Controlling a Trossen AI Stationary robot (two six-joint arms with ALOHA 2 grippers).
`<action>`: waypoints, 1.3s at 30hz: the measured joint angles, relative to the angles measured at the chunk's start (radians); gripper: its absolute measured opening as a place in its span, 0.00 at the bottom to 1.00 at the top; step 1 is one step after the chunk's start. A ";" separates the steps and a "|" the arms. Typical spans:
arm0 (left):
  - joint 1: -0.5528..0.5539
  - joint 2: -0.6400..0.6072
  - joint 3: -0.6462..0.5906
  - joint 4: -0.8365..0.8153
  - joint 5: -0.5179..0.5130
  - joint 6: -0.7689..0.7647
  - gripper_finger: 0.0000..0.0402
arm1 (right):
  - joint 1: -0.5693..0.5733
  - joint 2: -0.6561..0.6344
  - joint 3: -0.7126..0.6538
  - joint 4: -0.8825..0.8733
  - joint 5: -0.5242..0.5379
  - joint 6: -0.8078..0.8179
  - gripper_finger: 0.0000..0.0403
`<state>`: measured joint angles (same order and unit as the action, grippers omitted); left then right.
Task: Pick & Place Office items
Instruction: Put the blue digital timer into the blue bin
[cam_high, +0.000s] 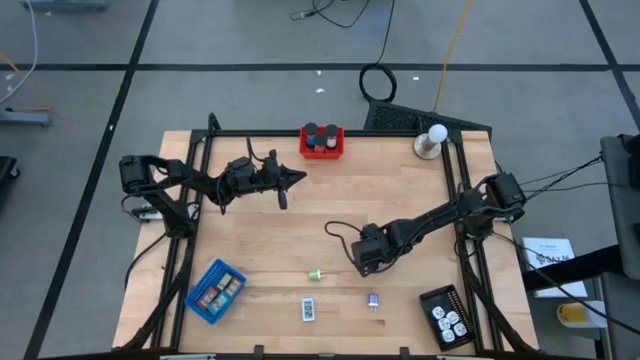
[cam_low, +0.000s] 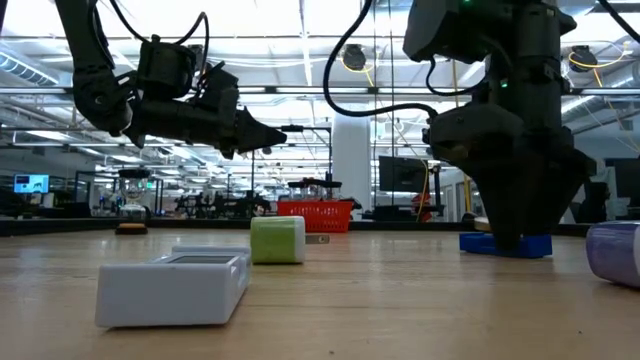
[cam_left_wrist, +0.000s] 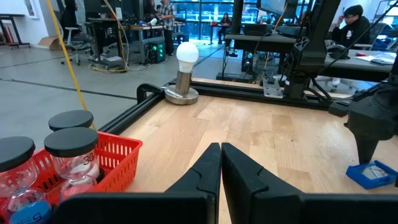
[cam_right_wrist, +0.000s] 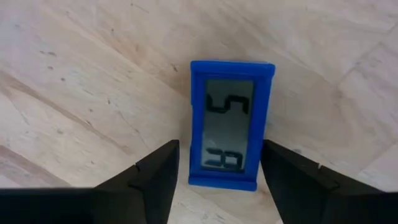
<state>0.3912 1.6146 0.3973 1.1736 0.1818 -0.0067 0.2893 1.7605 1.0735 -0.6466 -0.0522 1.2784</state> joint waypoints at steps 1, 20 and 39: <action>0.000 0.000 0.000 0.000 0.000 0.000 0.04 | 0.001 0.001 0.001 -0.001 0.000 -0.006 0.53; 0.000 0.000 0.000 0.000 0.000 -0.001 0.04 | -0.124 -0.004 0.120 -0.068 0.033 -0.364 0.39; 0.000 0.000 0.000 0.000 0.000 0.003 0.04 | -0.290 0.299 0.498 0.031 0.075 -1.425 0.37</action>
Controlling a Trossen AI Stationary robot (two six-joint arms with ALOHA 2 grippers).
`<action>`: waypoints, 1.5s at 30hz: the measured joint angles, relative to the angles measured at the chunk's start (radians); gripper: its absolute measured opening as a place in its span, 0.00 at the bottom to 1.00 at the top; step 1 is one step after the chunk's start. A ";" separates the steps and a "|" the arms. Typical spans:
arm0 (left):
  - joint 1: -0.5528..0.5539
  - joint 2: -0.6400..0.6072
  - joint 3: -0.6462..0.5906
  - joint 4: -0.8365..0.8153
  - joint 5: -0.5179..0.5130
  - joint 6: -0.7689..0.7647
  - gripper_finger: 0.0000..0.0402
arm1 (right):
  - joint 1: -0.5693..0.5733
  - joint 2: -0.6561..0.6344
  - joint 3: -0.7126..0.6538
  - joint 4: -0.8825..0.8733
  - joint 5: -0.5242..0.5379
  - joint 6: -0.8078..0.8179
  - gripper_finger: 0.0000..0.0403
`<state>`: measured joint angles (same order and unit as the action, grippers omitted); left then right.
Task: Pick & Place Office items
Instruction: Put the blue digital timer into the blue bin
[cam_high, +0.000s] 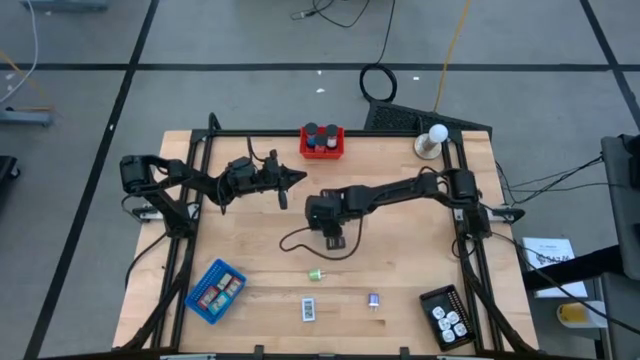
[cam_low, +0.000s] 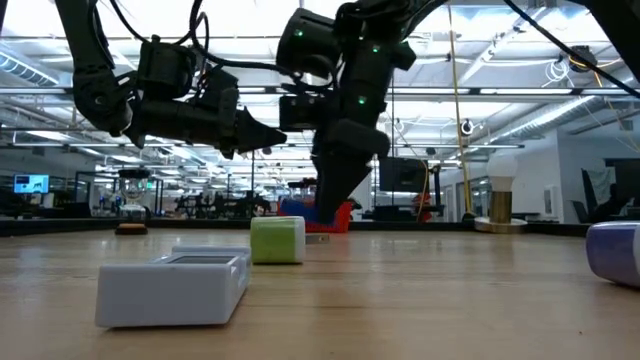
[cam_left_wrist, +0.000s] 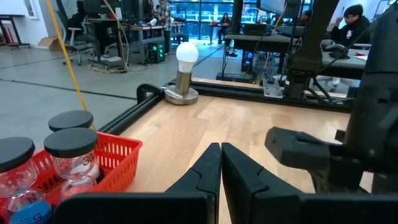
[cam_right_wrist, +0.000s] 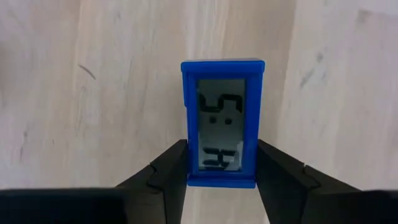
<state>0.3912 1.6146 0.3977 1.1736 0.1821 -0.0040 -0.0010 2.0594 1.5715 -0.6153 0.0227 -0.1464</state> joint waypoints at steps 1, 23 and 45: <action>0.000 0.000 0.000 0.000 0.000 0.000 0.04 | 0.000 0.000 0.000 0.007 0.000 -0.024 0.38; -0.011 0.000 0.008 0.006 0.000 -0.069 0.04 | -0.009 -0.196 -0.176 0.099 0.158 -0.137 0.37; -0.299 0.001 0.562 -1.310 -0.226 -0.402 0.13 | -0.361 -1.015 -1.233 1.092 0.127 -0.083 0.02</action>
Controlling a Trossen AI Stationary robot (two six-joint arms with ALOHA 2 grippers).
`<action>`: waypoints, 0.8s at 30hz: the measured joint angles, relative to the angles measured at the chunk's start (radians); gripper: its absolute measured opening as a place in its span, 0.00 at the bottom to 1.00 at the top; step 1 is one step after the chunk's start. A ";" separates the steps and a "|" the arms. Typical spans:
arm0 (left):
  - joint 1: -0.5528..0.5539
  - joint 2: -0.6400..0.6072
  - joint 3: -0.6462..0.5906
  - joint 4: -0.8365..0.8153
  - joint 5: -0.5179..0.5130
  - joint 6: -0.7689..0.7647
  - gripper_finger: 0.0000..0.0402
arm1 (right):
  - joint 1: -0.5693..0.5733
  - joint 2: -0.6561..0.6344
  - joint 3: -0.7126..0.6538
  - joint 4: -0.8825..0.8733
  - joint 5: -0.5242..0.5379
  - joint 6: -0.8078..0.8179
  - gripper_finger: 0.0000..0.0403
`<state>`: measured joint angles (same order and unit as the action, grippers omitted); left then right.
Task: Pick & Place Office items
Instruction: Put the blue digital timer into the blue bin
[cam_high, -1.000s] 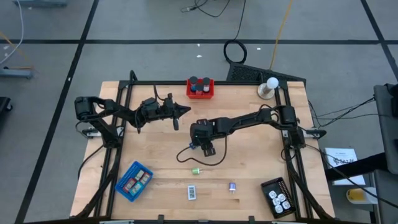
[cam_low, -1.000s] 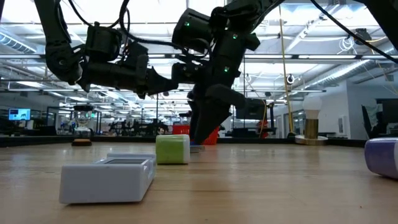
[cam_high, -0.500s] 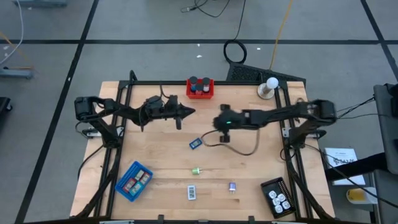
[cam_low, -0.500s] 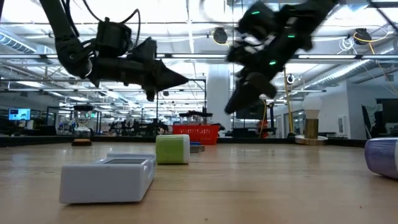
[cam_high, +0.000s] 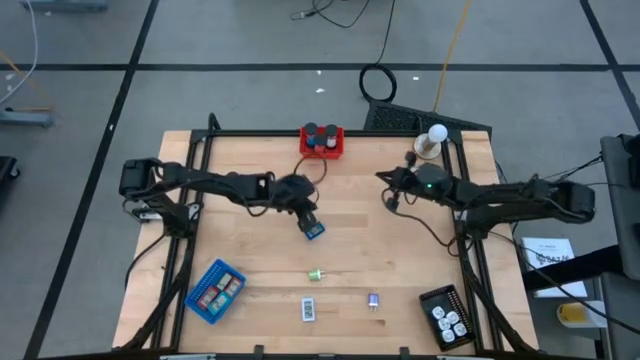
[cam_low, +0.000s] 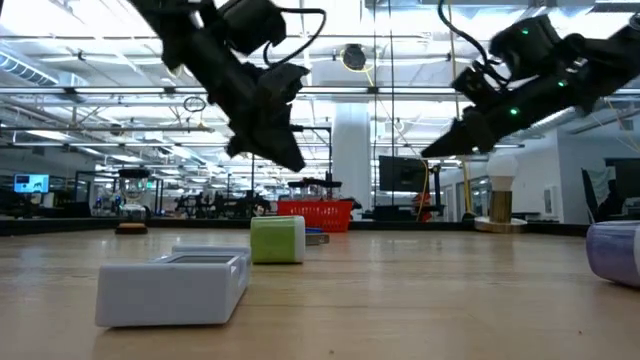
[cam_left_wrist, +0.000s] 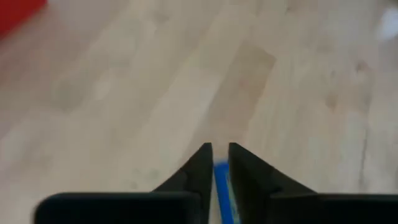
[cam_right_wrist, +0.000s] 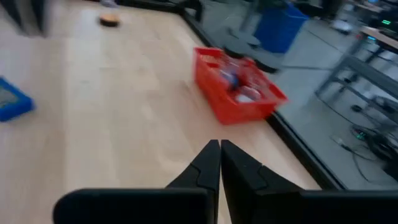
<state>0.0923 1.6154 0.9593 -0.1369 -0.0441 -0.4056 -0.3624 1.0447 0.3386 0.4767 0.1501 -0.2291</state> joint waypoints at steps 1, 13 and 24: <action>-0.017 0.000 0.020 -0.048 -0.013 -0.029 0.16 | -0.009 -0.021 -0.013 -0.003 0.003 0.000 0.01; -0.144 0.083 0.061 -0.131 -0.139 -0.381 0.59 | -0.064 -0.123 -0.052 0.019 -0.107 0.008 0.00; -0.155 0.288 0.234 -0.307 -0.147 -0.319 0.68 | -0.063 -0.120 -0.052 0.028 -0.107 0.008 0.00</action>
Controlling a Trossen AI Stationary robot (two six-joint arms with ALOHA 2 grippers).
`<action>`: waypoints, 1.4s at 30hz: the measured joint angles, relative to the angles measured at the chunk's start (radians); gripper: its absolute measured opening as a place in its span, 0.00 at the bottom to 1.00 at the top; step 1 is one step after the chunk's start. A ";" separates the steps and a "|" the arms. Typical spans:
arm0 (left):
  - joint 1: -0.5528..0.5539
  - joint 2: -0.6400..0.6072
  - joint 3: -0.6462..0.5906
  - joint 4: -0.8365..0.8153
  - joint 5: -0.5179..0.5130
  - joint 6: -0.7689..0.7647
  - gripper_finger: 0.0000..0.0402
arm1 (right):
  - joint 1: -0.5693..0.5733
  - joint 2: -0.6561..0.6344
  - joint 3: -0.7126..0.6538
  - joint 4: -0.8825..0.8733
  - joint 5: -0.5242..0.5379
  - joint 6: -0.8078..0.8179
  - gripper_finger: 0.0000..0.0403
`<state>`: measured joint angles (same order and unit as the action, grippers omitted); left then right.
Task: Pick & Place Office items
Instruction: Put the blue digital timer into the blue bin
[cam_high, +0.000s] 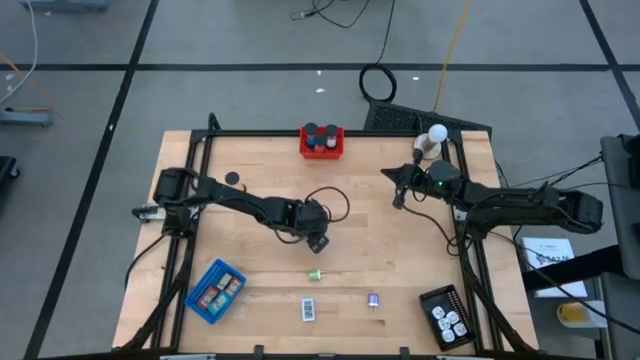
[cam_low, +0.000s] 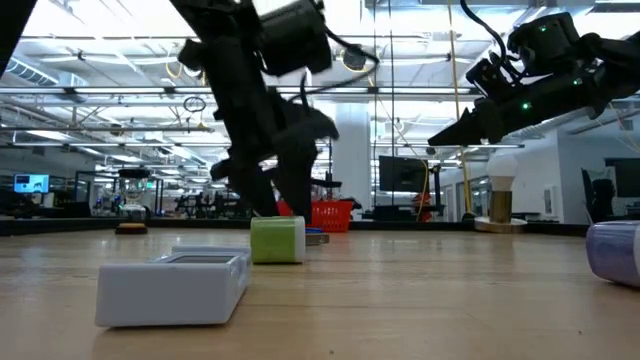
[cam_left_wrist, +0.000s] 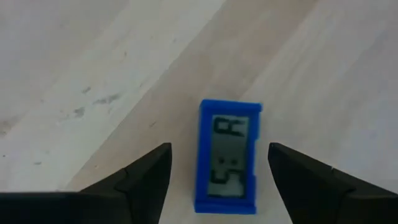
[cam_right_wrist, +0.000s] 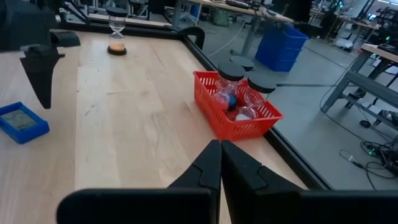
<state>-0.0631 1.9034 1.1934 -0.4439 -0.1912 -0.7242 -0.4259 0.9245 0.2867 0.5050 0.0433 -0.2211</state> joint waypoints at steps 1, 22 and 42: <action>0.001 0.015 0.013 -0.018 0.005 0.005 0.68 | 0.000 0.000 0.000 0.000 0.000 0.000 0.00; 0.028 0.036 0.045 -0.101 0.070 0.020 0.35 | 0.000 0.000 0.000 -0.001 0.003 -0.003 0.00; -0.179 -0.485 0.045 -0.643 0.022 -0.146 0.37 | 0.000 0.001 0.001 0.000 0.003 0.000 0.00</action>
<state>-0.2418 1.4182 1.2381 -1.0867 -0.1692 -0.8701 -0.4259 0.9253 0.2878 0.5049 0.0463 -0.2214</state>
